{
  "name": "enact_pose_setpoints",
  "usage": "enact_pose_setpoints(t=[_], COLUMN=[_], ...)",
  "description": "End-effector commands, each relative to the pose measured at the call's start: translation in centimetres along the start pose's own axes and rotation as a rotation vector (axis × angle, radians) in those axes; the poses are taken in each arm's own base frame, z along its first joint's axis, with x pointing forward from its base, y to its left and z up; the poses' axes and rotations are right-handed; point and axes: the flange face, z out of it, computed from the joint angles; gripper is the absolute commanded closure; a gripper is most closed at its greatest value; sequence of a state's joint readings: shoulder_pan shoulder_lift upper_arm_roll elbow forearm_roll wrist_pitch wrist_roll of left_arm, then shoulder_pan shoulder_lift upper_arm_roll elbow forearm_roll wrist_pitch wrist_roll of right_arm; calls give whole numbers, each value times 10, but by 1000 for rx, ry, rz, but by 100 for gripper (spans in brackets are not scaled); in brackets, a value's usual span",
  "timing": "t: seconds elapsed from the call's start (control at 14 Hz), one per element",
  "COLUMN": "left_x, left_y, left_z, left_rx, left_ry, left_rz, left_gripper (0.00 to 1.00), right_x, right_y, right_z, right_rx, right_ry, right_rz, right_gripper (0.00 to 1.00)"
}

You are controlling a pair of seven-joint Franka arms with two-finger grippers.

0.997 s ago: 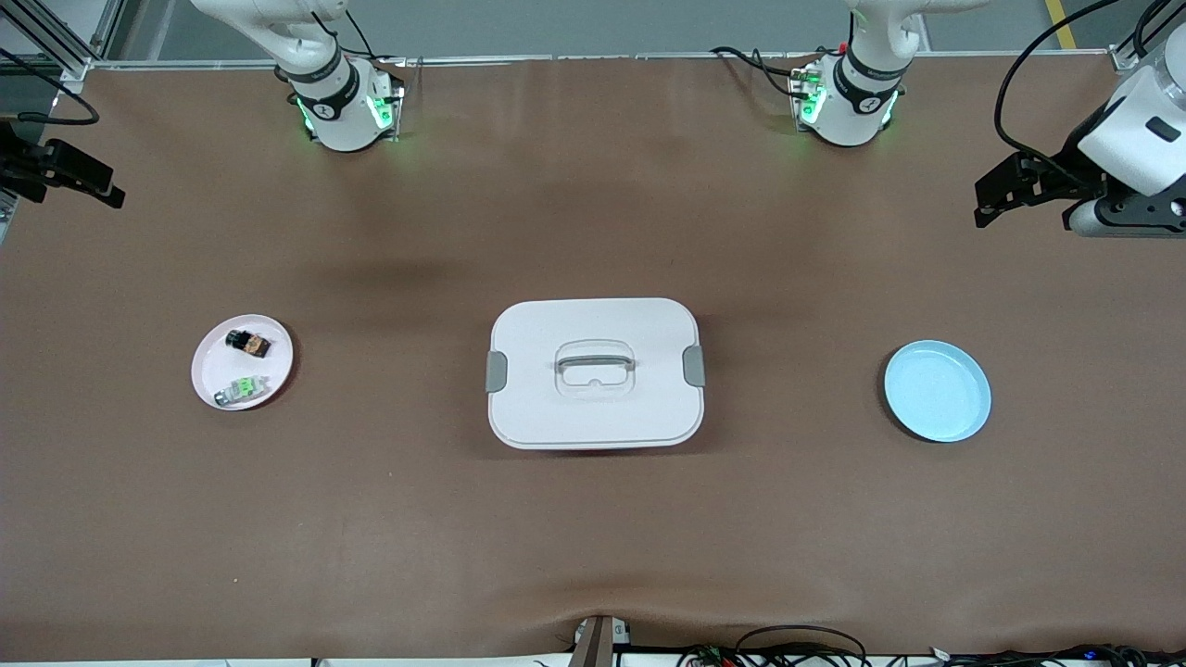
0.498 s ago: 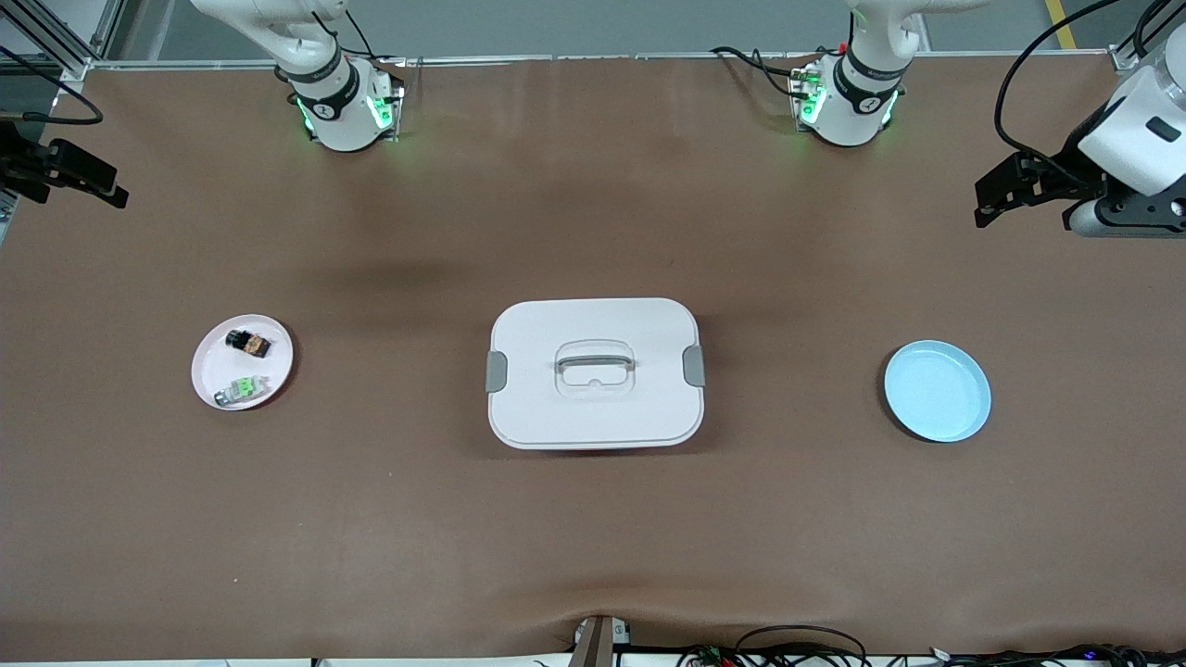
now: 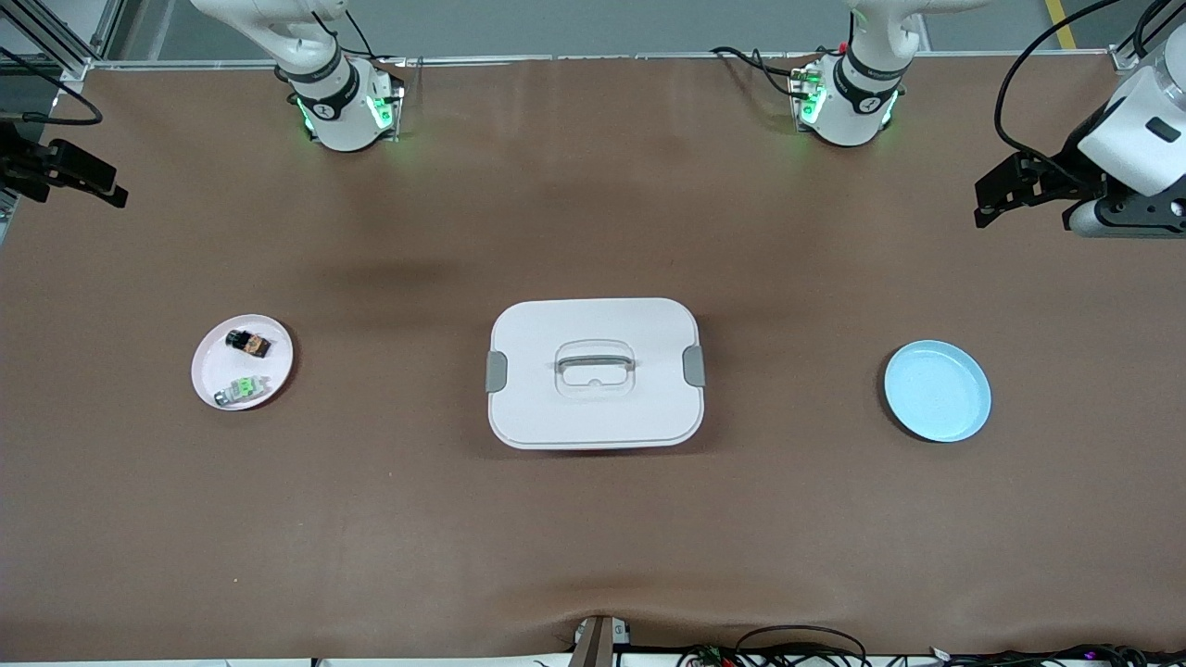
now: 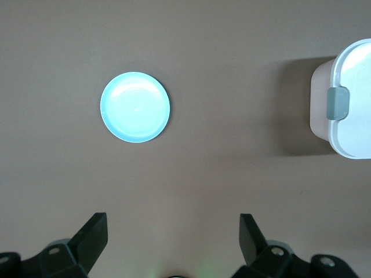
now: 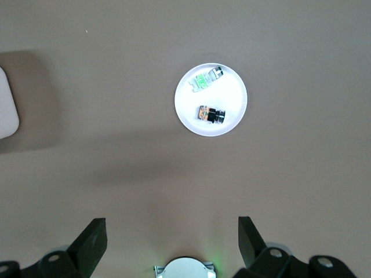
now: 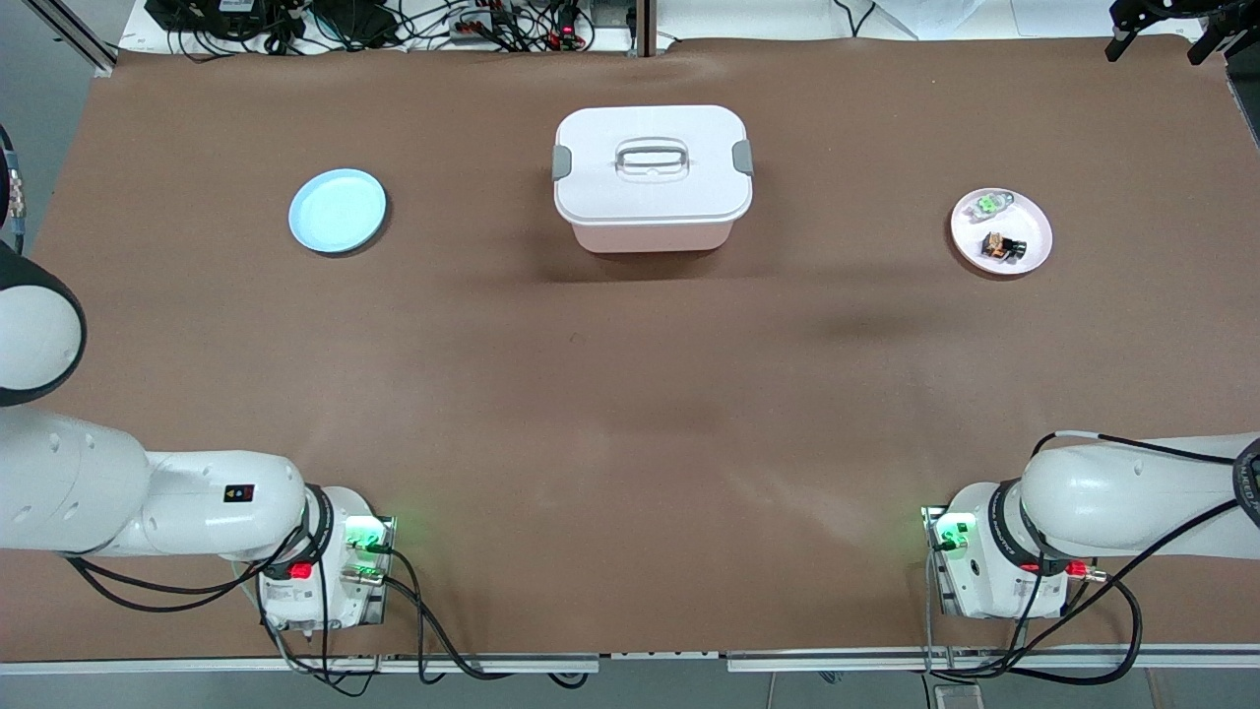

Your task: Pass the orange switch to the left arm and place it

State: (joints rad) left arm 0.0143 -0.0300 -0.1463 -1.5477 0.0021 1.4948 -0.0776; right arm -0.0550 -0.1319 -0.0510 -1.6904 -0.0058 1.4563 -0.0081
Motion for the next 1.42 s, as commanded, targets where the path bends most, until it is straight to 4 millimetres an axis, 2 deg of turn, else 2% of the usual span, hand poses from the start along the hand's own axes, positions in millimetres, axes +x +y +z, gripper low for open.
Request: enact_pose_setpoints(t=[0.0, 0.14, 0.28, 0.78, 0.93, 1.0, 1.35], left_x=[3, 3, 3, 3, 3, 5, 5], left_y=[-1, -1, -1, 0, 0, 0, 0], left_z=[-2, -2, -2, -2, -1, 1, 1], left_rx=[7, 7, 7, 7, 8, 8, 7], left_ry=[-1, -1, -1, 1, -1, -5, -6], left_rz=[11, 11, 11, 13, 14, 14, 14], left_gripper=[0, 0, 0, 0, 0, 0, 0], right_x=[10, 17, 22, 22, 34, 40, 60], right_y=[10, 14, 21, 41, 50, 56, 61], right_z=[21, 49, 86, 235, 272, 287, 355], right_rx=[-60, -72, -70, -45, -41, -34, -6], right_ry=[-31, -33, -37, -22, -50, -42, -47], right_rz=[30, 33, 41, 75, 96, 111, 141], right_gripper=[0, 0, 0, 0, 0, 0, 0])
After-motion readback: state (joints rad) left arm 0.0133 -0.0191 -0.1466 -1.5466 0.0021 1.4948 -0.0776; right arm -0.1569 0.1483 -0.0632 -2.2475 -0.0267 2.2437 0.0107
